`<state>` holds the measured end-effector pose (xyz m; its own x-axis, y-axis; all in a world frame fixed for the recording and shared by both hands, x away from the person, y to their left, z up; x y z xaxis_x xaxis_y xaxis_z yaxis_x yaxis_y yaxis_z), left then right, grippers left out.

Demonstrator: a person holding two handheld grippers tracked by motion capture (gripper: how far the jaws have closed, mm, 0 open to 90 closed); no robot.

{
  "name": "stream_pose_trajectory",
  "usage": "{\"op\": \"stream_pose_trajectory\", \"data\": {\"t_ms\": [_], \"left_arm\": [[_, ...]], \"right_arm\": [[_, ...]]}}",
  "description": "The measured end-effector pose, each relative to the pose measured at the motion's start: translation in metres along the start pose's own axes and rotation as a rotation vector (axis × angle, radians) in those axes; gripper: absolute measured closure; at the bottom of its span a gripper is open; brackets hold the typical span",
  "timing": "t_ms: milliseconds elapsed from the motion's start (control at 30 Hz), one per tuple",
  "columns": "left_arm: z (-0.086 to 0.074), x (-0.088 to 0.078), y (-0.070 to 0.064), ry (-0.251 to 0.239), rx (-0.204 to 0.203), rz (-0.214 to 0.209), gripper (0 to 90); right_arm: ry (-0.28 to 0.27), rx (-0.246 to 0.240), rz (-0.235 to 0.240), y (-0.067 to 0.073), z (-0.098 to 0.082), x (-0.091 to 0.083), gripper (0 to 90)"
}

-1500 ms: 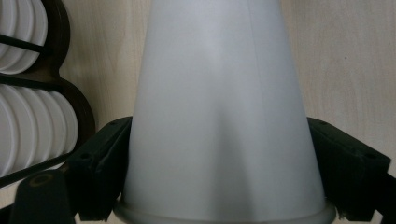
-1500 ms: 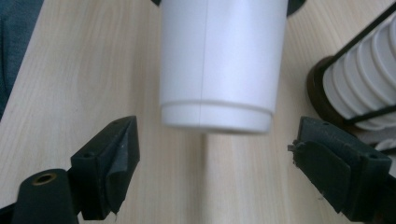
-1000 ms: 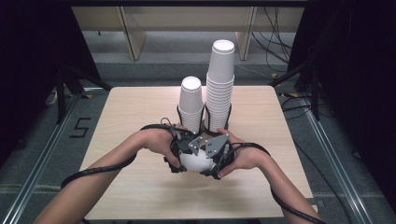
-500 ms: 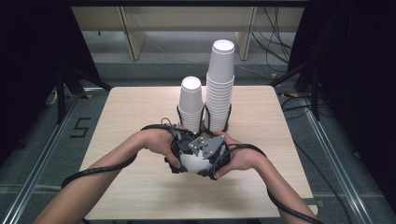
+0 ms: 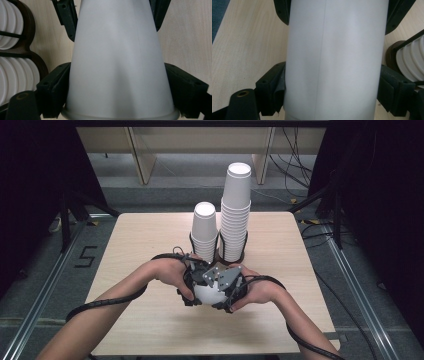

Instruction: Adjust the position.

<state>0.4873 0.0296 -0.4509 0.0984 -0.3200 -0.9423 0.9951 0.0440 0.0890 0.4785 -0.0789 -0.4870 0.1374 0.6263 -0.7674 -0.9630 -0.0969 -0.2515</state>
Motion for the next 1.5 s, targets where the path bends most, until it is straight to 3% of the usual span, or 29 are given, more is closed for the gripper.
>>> {"op": "stream_pose_trajectory", "data": {"t_ms": [133,233,267,300,367,400,467,600,633,667,700,767,867,900,967,1000,1133,1167,1200,1300,1333,1467,1500], "left_arm": [[0.000,0.000,-0.001,0.003,-0.011,-0.005,14.3],[0.000,0.000,-0.001,0.001,-0.016,-0.009,14.3],[0.001,0.001,-0.002,-0.002,-0.019,-0.011,14.3],[0.001,0.001,-0.002,-0.001,-0.021,-0.012,14.3],[0.001,0.000,-0.002,-0.002,-0.026,-0.017,14.3],[0.001,-0.001,-0.001,0.017,-0.008,-0.013,14.3],[0.001,-0.001,-0.001,0.022,-0.020,-0.004,14.0],[0.002,-0.003,-0.001,0.027,-0.023,0.008,12.5],[0.002,-0.003,-0.001,0.023,-0.020,0.009,12.2],[0.002,-0.004,-0.001,0.019,-0.019,0.011,11.9],[0.002,-0.004,-0.001,0.016,-0.025,0.012,11.2],[0.002,-0.006,-0.001,0.010,-0.025,0.027,10.9],[0.003,-0.009,-0.002,-0.005,-0.016,0.053,10.7],[0.004,-0.008,-0.004,-0.034,-0.048,0.052,10.7],[0.003,-0.010,-0.004,-0.022,-0.022,0.059,10.7],[0.004,-0.009,-0.005,-0.040,-0.034,0.054,10.7],[0.003,-0.010,-0.005,-0.046,-0.030,0.048,10.9],[0.003,-0.009,-0.005,-0.050,-0.029,0.050,10.9],[0.004,-0.009,-0.005,-0.056,-0.017,0.056,11.3],[0.004,-0.009,-0.006,-0.044,-0.021,0.071,11.2],[0.005,-0.009,-0.005,-0.033,0.001,0.085,10.8],[0.006,-0.008,-0.004,-0.024,0.003,0.120,1.6],[0.006,-0.008,-0.003,-0.029,0.001,0.123,0.0]], "right_arm": [[-0.003,-0.012,-0.004,-0.001,-0.001,0.001,22.0],[0.007,0.030,-0.009,0.000,-0.001,0.001,22.8],[0.002,0.015,0.003,-0.001,-0.001,0.002,23.0],[-0.009,-0.022,-0.021,-0.004,0.000,0.002,23.2],[-0.008,-0.018,-0.016,-0.003,0.000,0.001,23.4],[0.001,0.020,0.010,0.000,-0.001,0.001,23.5],[0.013,0.044,0.001,0.002,-0.001,0.000,23.7],[0.002,-0.003,-0.004,-0.001,-0.001,0.000,23.8],[-0.001,0.001,-0.006,-0.001,-0.001,0.000,23.8],[0.014,0.041,-0.019,0.002,-0.001,-0.002,23.8],[-0.006,-0.012,-0.034,-0.003,0.000,-0.001,23.8],[-0.005,-0.014,-0.037,-0.003,0.001,-0.001,23.8],[0.018,0.049,-0.031,0.001,-0.001,-0.004,23.9],[0.001,-0.004,-0.032,-0.003,0.000,-0.003,23.9],[-0.001,-0.006,-0.031,-0.002,-0.001,-0.003,24.1],[-0.008,-0.026,-0.059,-0.005,-0.001,-0.004,24.1],[0.004,-0.044,-0.071,-0.004,-0.003,-0.005,24.4],[0.004,-0.042,-0.059,-0.003,-0.003,-0.004,24.5],[0.016,0.000,-0.057,0.000,-0.003,-0.005,24.5],[0.001,-0.022,-0.057,-0.003,-0.004,-0.006,24.6],[0.000,-0.026,-0.057,-0.003,-0.004,-0.006,24.5],[0.028,0.047,-0.034,0.002,-0.006,-0.007,24.4],[0.015,-0.013,-0.048,-0.003,-0.006,-0.006,24.3]]}}
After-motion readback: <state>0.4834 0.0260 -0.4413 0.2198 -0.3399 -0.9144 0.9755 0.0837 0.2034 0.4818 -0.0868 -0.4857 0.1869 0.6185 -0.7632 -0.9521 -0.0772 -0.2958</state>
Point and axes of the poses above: each handheld gripper's, and its own axes: x roughly forward along the jaws, z roughly out of its top, y roughly to its left, the point moved 6 cm from there along x, roughly forward along the jaws, and after that the axes turned 10 degrees about -x, right-handed, at the moved point
